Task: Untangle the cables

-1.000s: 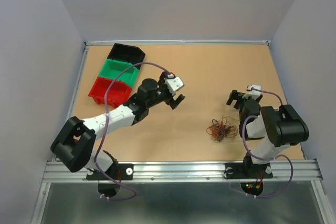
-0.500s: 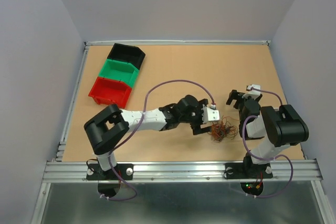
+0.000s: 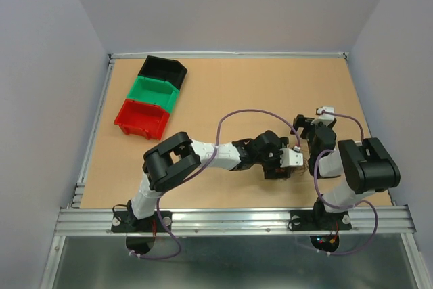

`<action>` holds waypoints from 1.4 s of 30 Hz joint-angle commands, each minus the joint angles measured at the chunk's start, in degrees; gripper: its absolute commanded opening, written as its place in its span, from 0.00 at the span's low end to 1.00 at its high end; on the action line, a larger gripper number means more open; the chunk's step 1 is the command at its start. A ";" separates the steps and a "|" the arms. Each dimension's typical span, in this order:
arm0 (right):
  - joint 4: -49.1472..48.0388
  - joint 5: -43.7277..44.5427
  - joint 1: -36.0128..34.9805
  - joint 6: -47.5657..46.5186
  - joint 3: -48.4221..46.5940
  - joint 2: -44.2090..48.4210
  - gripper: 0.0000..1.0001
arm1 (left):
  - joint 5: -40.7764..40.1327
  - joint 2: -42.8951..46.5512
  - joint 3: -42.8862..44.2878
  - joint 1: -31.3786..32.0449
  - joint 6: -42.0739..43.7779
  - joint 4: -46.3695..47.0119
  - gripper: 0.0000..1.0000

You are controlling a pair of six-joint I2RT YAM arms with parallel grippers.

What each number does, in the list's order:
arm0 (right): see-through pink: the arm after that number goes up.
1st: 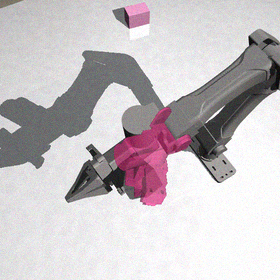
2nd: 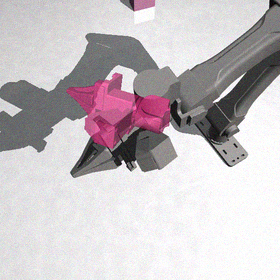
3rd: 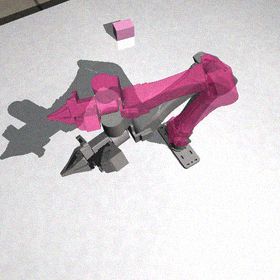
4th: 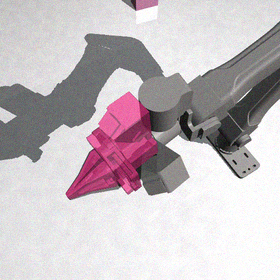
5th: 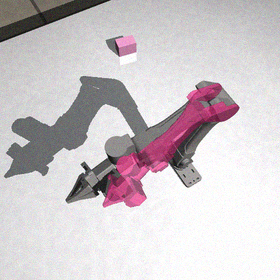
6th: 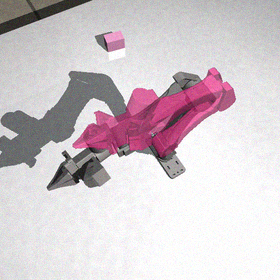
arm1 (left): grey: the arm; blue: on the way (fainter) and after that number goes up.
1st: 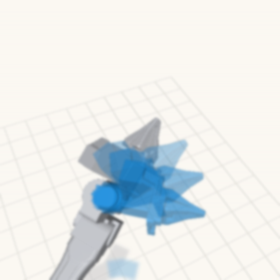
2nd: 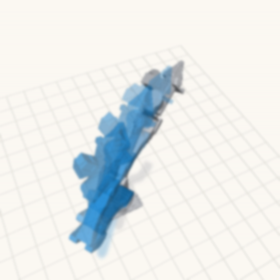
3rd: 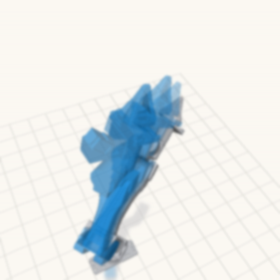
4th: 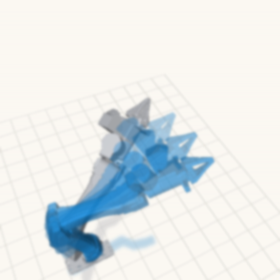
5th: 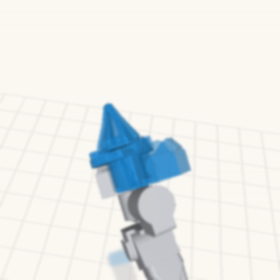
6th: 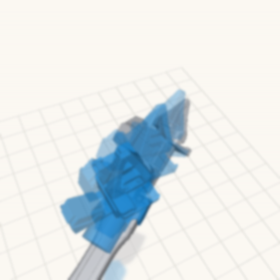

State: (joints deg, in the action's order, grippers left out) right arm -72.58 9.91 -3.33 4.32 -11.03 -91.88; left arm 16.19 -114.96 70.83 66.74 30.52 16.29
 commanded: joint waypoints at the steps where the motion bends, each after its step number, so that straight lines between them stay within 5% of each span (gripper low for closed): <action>1: 5.58 -1.38 0.34 -1.06 -5.14 4.94 1.00 | -2.91 0.26 1.43 -0.12 -0.81 2.85 0.94; 6: 10.95 -1.92 0.43 -0.46 -5.50 9.95 1.00 | -4.76 -0.09 0.98 -0.12 -1.43 3.92 0.67; 9: 25.69 3.10 0.35 9.87 -7.51 20.48 1.00 | -5.81 1.57 -0.86 -0.21 -1.43 5.32 0.45; 12: 38.90 -4.01 0.34 13.07 -11.30 28.49 1.00 | -7.22 4.29 -4.90 -1.34 -2.22 8.92 0.02; 17: 40.49 0.18 0.35 32.29 -2.79 37.11 1.00 | -2.31 8.87 -8.07 -7.49 -4.07 9.63 0.00; 29: 46.39 -21.86 0.34 29.08 2.85 49.42 1.00 | -1.68 11.95 -9.66 -17.25 -5.30 10.95 0.00; 36: 40.94 -25.03 0.34 32.78 3.82 42.59 1.00 | -1.60 9.84 -9.22 -17.87 -4.16 11.65 0.00; 42: 33.31 -26.80 -2.11 33.47 2.77 33.88 0.78 | -0.63 9.75 -9.48 -17.52 -3.28 11.30 0.00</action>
State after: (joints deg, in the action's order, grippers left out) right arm -30.70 -15.11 -3.64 36.56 -7.66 -54.22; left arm 14.55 -105.43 60.55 49.01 26.30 24.84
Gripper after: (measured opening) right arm 0.796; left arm 0.014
